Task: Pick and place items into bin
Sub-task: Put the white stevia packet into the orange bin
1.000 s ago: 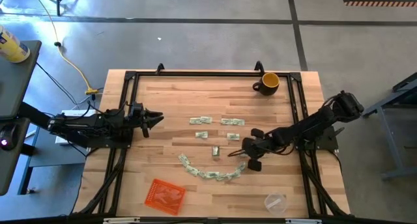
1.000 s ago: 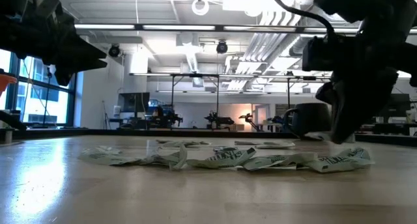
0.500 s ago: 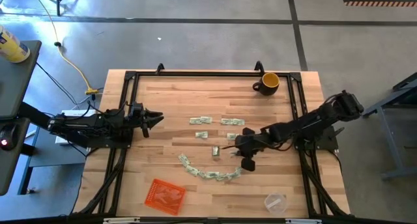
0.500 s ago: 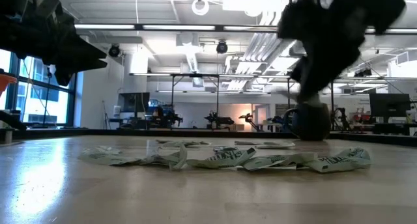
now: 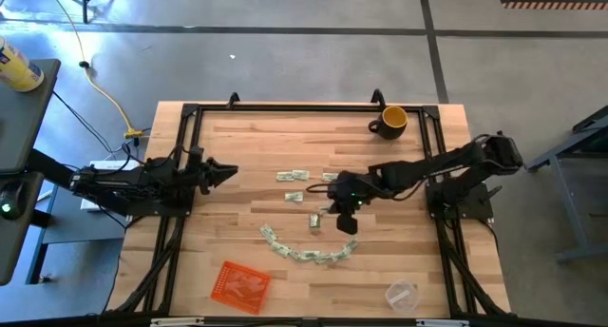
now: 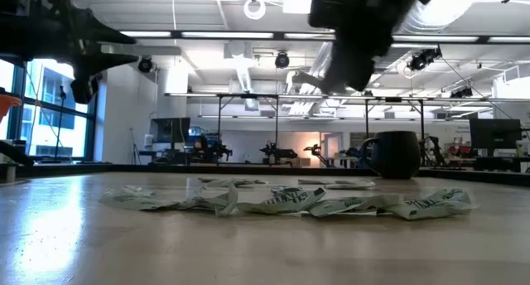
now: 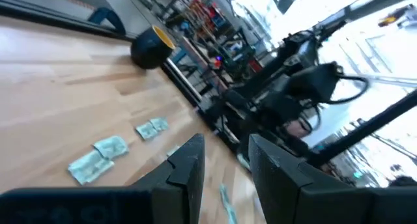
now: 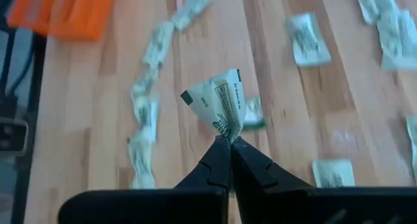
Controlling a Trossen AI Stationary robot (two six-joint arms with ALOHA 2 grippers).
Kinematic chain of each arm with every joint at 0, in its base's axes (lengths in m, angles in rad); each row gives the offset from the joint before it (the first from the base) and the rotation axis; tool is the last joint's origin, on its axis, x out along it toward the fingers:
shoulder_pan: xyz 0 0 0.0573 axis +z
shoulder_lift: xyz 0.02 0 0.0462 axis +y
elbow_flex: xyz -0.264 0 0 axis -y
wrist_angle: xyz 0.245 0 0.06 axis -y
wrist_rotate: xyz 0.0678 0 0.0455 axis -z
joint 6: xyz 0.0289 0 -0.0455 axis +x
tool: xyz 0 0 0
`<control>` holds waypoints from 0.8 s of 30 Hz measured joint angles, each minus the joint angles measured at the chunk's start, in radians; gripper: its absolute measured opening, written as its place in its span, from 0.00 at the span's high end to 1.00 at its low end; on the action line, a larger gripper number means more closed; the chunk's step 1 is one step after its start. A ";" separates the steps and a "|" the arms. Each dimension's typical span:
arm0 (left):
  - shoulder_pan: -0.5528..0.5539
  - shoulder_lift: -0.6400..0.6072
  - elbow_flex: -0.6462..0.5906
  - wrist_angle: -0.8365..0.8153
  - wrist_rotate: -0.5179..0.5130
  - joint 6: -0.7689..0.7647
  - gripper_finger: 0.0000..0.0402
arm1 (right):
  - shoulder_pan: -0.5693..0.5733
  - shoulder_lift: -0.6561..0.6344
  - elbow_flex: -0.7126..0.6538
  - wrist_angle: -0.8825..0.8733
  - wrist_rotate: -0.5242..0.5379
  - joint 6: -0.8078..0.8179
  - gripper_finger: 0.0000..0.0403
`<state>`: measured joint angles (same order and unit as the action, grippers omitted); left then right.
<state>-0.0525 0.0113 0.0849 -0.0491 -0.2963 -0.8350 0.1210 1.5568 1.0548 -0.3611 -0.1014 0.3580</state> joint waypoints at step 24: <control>0.000 0.108 0.003 -0.004 0.335 0.014 0.48 | -0.035 0.428 0.625 -0.199 0.087 -0.065 1.00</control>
<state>-0.0528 0.1194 0.0879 -0.0532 0.0383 -0.8215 0.0862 1.9846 1.6799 -0.5597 -0.0148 0.2927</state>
